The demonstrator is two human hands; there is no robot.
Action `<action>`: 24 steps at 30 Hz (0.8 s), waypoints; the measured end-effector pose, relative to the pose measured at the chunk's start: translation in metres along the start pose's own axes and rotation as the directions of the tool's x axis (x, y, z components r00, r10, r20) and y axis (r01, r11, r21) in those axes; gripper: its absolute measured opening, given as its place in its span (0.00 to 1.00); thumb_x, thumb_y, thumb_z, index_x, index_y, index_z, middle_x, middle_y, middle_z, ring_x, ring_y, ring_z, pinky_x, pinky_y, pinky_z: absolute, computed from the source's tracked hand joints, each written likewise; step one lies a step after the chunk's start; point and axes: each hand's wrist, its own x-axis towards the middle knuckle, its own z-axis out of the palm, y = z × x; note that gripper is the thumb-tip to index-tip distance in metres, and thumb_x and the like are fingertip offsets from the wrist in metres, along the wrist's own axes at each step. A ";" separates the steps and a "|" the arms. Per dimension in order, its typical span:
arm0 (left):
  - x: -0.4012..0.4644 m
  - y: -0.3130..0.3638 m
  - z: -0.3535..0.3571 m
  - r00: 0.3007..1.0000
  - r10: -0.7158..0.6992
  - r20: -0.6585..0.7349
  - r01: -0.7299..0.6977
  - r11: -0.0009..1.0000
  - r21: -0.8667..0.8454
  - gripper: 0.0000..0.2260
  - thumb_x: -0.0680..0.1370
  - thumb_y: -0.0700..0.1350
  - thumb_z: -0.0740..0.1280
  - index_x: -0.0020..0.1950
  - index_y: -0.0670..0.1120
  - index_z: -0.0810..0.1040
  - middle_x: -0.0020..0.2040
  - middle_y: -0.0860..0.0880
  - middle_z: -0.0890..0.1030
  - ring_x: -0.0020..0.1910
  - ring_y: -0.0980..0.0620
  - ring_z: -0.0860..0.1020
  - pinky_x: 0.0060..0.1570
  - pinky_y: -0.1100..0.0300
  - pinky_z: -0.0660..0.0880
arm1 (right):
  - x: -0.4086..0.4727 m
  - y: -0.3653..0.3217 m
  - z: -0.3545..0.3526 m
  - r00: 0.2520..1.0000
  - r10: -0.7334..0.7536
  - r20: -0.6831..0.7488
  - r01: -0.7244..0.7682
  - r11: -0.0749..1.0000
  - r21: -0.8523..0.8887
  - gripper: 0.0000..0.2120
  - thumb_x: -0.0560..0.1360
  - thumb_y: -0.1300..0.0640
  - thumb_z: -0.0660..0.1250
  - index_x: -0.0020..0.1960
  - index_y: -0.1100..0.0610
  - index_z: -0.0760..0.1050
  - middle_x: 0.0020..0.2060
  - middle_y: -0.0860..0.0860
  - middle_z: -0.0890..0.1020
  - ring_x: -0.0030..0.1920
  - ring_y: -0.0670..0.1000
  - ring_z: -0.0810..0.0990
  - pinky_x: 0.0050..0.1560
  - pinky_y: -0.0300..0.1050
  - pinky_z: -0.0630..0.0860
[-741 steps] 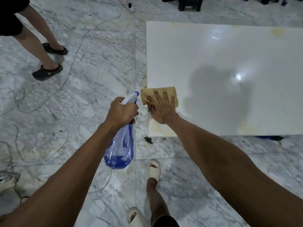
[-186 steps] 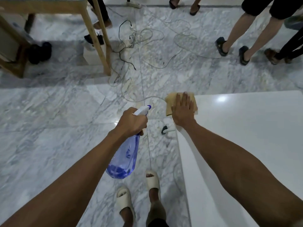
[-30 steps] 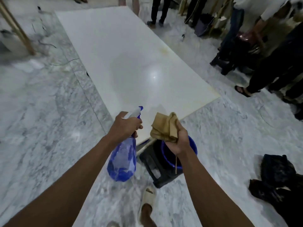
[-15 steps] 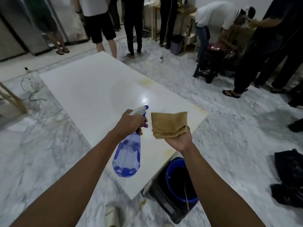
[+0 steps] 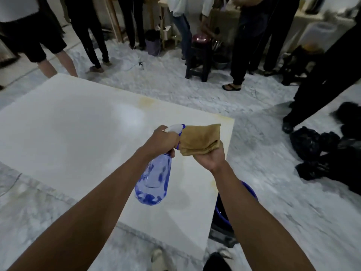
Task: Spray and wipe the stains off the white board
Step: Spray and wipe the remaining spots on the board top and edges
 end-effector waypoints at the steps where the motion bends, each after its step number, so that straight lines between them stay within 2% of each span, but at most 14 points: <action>1: 0.006 -0.001 0.001 1.000 -0.006 0.026 0.006 1.000 0.008 0.14 0.65 0.38 0.60 0.44 0.32 0.78 0.36 0.34 0.80 0.21 0.47 0.74 0.38 0.52 0.76 | 0.000 0.000 -0.002 1.000 -0.019 -0.009 0.019 1.000 -0.007 0.25 0.83 0.47 0.54 0.58 0.64 0.80 0.60 0.61 0.81 0.57 0.62 0.82 0.63 0.61 0.75; 4: 0.024 0.002 0.008 0.996 -0.057 0.072 0.051 0.995 0.086 0.06 0.68 0.38 0.60 0.41 0.37 0.75 0.25 0.40 0.76 0.22 0.46 0.75 0.40 0.54 0.74 | 0.004 -0.006 -0.006 0.997 -0.059 -0.059 0.058 0.998 -0.006 0.24 0.83 0.46 0.55 0.65 0.64 0.76 0.65 0.62 0.78 0.61 0.62 0.80 0.63 0.61 0.75; 7: 0.048 0.009 0.025 0.991 -0.092 0.095 0.078 0.986 0.148 0.04 0.71 0.38 0.61 0.37 0.40 0.73 0.25 0.41 0.73 0.19 0.46 0.74 0.37 0.57 0.73 | 0.007 -0.017 -0.011 0.993 -0.070 -0.099 0.069 0.998 -0.006 0.27 0.83 0.45 0.55 0.59 0.67 0.81 0.61 0.64 0.80 0.57 0.63 0.83 0.58 0.60 0.80; 10: 0.071 0.013 0.041 0.984 -0.111 0.138 0.093 0.986 0.135 0.04 0.71 0.40 0.62 0.38 0.40 0.74 0.23 0.42 0.73 0.20 0.45 0.74 0.35 0.58 0.74 | 0.016 -0.033 -0.015 0.990 -0.072 -0.125 0.068 0.997 -0.033 0.29 0.84 0.44 0.53 0.59 0.67 0.81 0.62 0.64 0.80 0.58 0.62 0.83 0.56 0.58 0.81; 13: 0.090 0.014 0.056 0.972 -0.155 0.175 0.137 0.985 0.107 0.07 0.71 0.41 0.64 0.41 0.36 0.76 0.25 0.42 0.78 0.22 0.45 0.74 0.34 0.57 0.76 | 0.029 -0.055 -0.023 0.977 -0.055 -0.207 0.047 0.998 -0.040 0.29 0.84 0.43 0.53 0.60 0.66 0.81 0.62 0.64 0.80 0.57 0.62 0.83 0.56 0.57 0.81; 16: 0.112 0.023 0.074 0.970 -0.190 0.153 0.177 0.980 0.092 0.08 0.72 0.41 0.64 0.42 0.36 0.76 0.25 0.42 0.77 0.19 0.47 0.72 0.33 0.57 0.76 | 0.038 -0.079 -0.033 0.967 -0.066 -0.247 0.052 0.997 -0.061 0.29 0.84 0.42 0.53 0.56 0.64 0.83 0.58 0.62 0.83 0.53 0.60 0.84 0.51 0.55 0.83; 18: 0.124 0.033 0.083 0.975 -0.159 0.158 0.146 0.985 0.092 0.04 0.71 0.39 0.63 0.40 0.38 0.74 0.25 0.42 0.74 0.21 0.45 0.72 0.33 0.57 0.74 | 0.045 -0.092 -0.042 0.963 -0.042 -0.265 0.012 0.994 -0.111 0.31 0.84 0.42 0.52 0.53 0.63 0.85 0.55 0.61 0.84 0.51 0.59 0.85 0.48 0.54 0.83; 20: 0.135 0.039 0.091 0.975 -0.133 0.175 0.123 0.990 0.071 0.03 0.72 0.39 0.62 0.39 0.40 0.71 0.27 0.43 0.74 0.23 0.45 0.71 0.32 0.58 0.71 | 0.054 -0.104 -0.056 0.952 -0.032 -0.304 -0.025 0.983 -0.181 0.30 0.83 0.40 0.52 0.56 0.63 0.83 0.57 0.61 0.83 0.52 0.59 0.85 0.49 0.53 0.83; 21: 0.141 0.040 0.096 0.975 -0.138 0.175 0.130 0.990 0.053 0.06 0.72 0.40 0.63 0.39 0.38 0.71 0.30 0.42 0.76 0.24 0.44 0.72 0.31 0.59 0.71 | 0.058 -0.109 -0.063 0.945 -0.026 -0.326 -0.047 0.976 -0.212 0.30 0.82 0.39 0.53 0.61 0.63 0.80 0.59 0.61 0.81 0.52 0.59 0.84 0.50 0.53 0.83; 24: 0.160 0.044 0.107 0.979 -0.156 0.134 0.159 0.987 -0.017 0.15 0.75 0.47 0.64 0.44 0.34 0.79 0.38 0.39 0.82 0.24 0.45 0.74 0.32 0.57 0.74 | 0.062 -0.122 -0.086 0.920 -0.013 -0.392 -0.117 0.945 -0.305 0.34 0.81 0.35 0.52 0.68 0.63 0.73 0.58 0.60 0.80 0.51 0.60 0.83 0.48 0.55 0.82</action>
